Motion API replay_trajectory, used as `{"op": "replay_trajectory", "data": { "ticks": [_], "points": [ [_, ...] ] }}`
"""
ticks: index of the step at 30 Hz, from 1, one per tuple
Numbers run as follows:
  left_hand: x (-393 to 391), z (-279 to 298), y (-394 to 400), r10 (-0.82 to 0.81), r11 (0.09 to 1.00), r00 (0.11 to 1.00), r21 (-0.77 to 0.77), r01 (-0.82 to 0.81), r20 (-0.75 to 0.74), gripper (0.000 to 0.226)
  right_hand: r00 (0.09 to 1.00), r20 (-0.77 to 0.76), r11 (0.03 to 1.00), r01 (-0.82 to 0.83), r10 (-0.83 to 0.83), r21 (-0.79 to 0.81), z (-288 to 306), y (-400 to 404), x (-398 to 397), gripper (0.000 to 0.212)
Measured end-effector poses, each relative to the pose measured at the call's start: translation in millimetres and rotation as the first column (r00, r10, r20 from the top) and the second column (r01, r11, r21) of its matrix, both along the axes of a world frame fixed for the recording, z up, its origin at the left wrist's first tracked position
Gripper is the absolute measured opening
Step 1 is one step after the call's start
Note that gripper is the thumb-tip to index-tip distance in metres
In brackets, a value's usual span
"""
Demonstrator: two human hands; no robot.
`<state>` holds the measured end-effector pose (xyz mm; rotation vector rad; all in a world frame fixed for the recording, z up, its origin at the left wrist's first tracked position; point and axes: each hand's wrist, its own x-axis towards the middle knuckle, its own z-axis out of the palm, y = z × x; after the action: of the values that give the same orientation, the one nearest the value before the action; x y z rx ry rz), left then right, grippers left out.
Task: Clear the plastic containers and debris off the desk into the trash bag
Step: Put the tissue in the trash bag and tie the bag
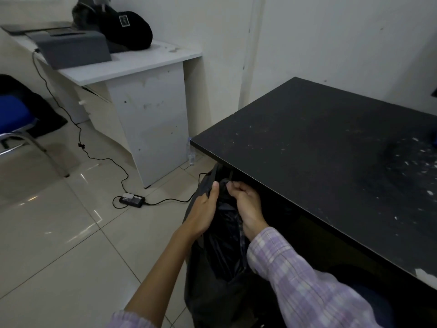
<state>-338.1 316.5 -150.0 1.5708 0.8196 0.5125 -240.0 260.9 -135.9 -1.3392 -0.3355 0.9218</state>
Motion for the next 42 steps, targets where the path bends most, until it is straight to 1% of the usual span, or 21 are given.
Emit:
{"op": "replay_trajectory", "data": {
  "ticks": [4, 6, 8, 9, 11, 13, 14, 17, 19, 20, 22, 24, 25, 27, 29, 31, 32, 34, 36, 38, 42],
  "points": [
    [-9, -4, 6, -0.007, 1.0, 0.999, 0.021, 0.008, -0.033, 0.051, 0.998, -0.069, 0.998, 0.01, -0.005, 0.065, 2, -2, -12, 0.011],
    [-6, -2, 8, 0.062, 0.998, 0.995, 0.03, -0.06, -0.083, 0.047, 0.999, 0.022, 0.995, -0.028, 0.026, 0.097, 3, -6, -14, 0.012],
    [1, 2, 10, 0.09, 0.995, 0.986, 0.045, -0.084, -0.139, 0.041, 0.968, 0.243, 0.99, -0.09, 0.061, 0.109, 5, -12, -13, 0.01],
    [5, 3, 12, 0.087, 0.996, 0.986, 0.03, -0.084, -0.145, 0.037, 0.916, 0.395, 0.986, -0.127, 0.074, 0.11, 5, -16, -12, 0.009],
    [12, 5, 14, 0.084, 0.991, 0.993, -0.1, -0.092, -0.08, 0.034, 0.725, 0.68, 0.978, -0.199, 0.103, 0.065, 2, -23, -9, 0.009],
    [14, 8, 15, 0.086, 0.976, 0.996, -0.197, -0.087, -0.012, 0.033, 0.522, 0.838, 0.967, -0.252, 0.158, -0.025, 1, -27, -7, 0.008],
    [15, 8, 14, 0.081, 0.975, 0.997, -0.21, -0.079, 0.004, 0.035, 0.458, 0.871, 0.961, -0.269, 0.181, -0.058, 0, -31, -5, 0.009],
    [12, 6, 14, 0.095, 0.98, 0.995, -0.174, -0.099, -0.033, 0.044, 0.319, 0.912, 0.928, -0.345, 0.258, -0.142, -1, -37, -1, 0.014],
    [8, 5, 13, 0.117, 0.99, 0.985, -0.067, -0.125, -0.124, 0.048, 0.228, 0.913, 0.899, -0.366, 0.338, -0.241, -1, -37, 0, 0.019],
    [7, 4, 11, 0.137, 0.99, 0.982, -0.016, -0.14, -0.127, 0.049, 0.211, 0.908, 0.893, -0.358, 0.362, -0.273, -1, -35, 1, 0.018],
    [6, 0, 5, 0.182, 0.982, 0.983, 0.063, -0.18, -0.02, 0.051, 0.246, 0.903, 0.906, -0.334, 0.351, -0.262, -1, -30, 2, 0.014],
    [5, -5, 0, 0.22, 0.968, 0.97, 0.096, -0.23, 0.101, 0.05, 0.34, 0.89, 0.928, -0.316, 0.304, -0.197, 1, -24, -1, 0.012],
    [4, -7, 0, 0.233, 0.962, 0.962, 0.113, -0.25, 0.144, 0.049, 0.389, 0.878, 0.937, -0.309, 0.279, -0.161, 2, -21, -2, 0.017],
    [3, -9, -1, 0.238, 0.945, 0.953, 0.183, -0.272, 0.187, 0.044, 0.465, 0.848, 0.945, -0.303, 0.256, -0.12, 3, -15, 0, 0.041],
    [2, -9, -3, 0.244, 0.919, 0.954, 0.274, -0.285, 0.172, 0.036, 0.463, 0.81, 0.909, -0.372, 0.359, -0.19, 8, -8, 4, 0.06],
    [1, -8, -4, 0.221, 0.897, 0.964, 0.357, -0.259, 0.146, 0.038, 0.394, 0.771, 0.842, -0.431, 0.5, -0.326, 9, -6, 8, 0.073],
    [0, -8, -4, 0.201, 0.887, 0.971, 0.396, -0.237, 0.131, 0.042, 0.327, 0.778, 0.824, -0.403, 0.536, -0.398, 7, -7, 9, 0.074],
    [0, -6, -5, 0.156, 0.852, 0.986, 0.498, -0.164, 0.058, 0.038, 0.143, 0.826, 0.826, -0.258, 0.545, -0.5, 4, -9, 11, 0.059],
    [-1, -5, -6, 0.162, 0.768, 0.983, 0.637, -0.067, -0.091, 0.025, -0.012, 0.849, 0.841, -0.126, 0.529, -0.526, 1, -10, 11, 0.042],
    [-1, -2, -6, 0.196, 0.709, 0.962, 0.705, -0.007, -0.189, 0.025, -0.074, 0.852, 0.85, -0.059, 0.519, -0.523, -4, -8, 10, 0.035],
    [1, 9, -6, 0.258, 0.744, 0.945, 0.665, -0.062, -0.201, 0.031, -0.102, 0.889, 0.893, -0.015, 0.446, -0.45, -11, -4, 8, 0.027]
  ]
}}
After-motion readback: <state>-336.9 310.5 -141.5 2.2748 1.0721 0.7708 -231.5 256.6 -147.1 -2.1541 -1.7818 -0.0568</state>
